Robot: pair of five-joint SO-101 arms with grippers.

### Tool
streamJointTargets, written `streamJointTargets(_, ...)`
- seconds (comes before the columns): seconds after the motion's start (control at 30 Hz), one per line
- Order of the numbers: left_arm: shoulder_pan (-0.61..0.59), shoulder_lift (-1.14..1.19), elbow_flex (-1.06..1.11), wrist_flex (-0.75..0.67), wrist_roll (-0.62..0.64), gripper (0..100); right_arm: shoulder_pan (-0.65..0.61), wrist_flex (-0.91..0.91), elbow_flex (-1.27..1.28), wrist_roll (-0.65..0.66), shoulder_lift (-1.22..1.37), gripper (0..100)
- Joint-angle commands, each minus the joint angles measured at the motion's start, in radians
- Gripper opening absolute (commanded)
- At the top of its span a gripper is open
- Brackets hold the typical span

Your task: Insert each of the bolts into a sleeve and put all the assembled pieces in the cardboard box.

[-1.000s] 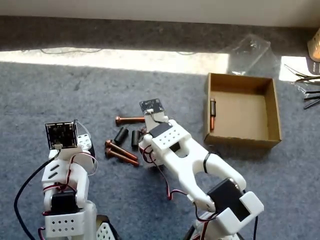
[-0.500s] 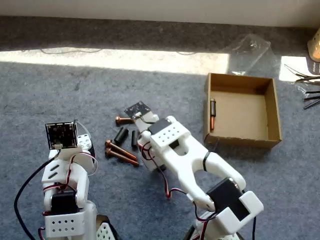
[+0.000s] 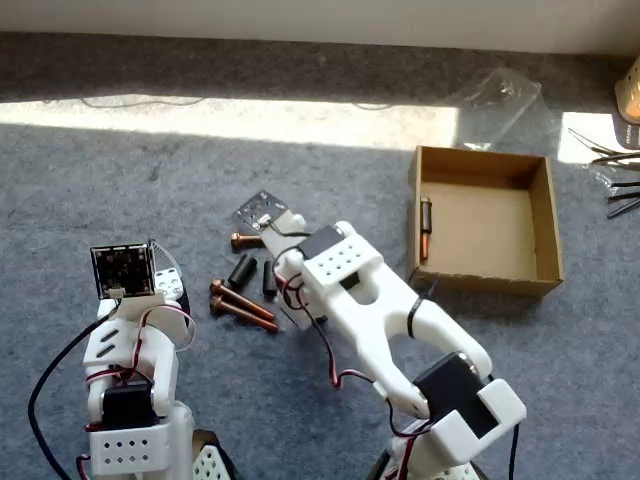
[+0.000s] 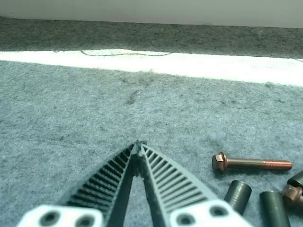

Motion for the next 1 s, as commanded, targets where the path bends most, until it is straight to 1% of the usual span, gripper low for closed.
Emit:
streamJointTargets(0.0,-0.005,0.001,0.005,0.005,-0.009,0,0.012,-0.088,0.094,0.011,-0.010,2.8)
streamJointTargets(0.1,-0.005,0.001,0.005,0.005,-0.009,0,-0.004,-0.090,0.140,0.011,-0.010,2.8)
streamJointTargets(0.3,-0.005,0.001,0.005,0.005,-0.009,0,-0.050,-0.090,0.147,0.012,-0.010,2.9)
streamJointTargets(0.5,-0.005,0.001,0.005,0.005,-0.009,0,-0.056,-0.084,0.147,0.014,-0.010,2.9)
streamJointTargets(0.57,-0.005,0.001,0.007,0.005,-0.009,0,-0.056,-0.067,0.145,0.015,-0.010,5.3)
streamJointTargets(0.67,-0.005,0.001,0.007,0.005,-0.009,0,-0.051,-0.041,0.139,0.015,-0.010,12.8)
streamJointTargets(0.7,-0.005,0.001,0.007,0.005,-0.009,0,-0.051,-0.042,0.139,0.014,-0.010,12.9)
streamJointTargets(0.83,-0.005,0.001,0.007,0.005,-0.009,0,-0.053,-0.042,0.139,0.015,-0.010,8.3)
streamJointTargets(0.97,-0.005,0.001,0.007,0.005,-0.009,0,-0.054,-0.042,0.139,0.015,-0.010,1.2)
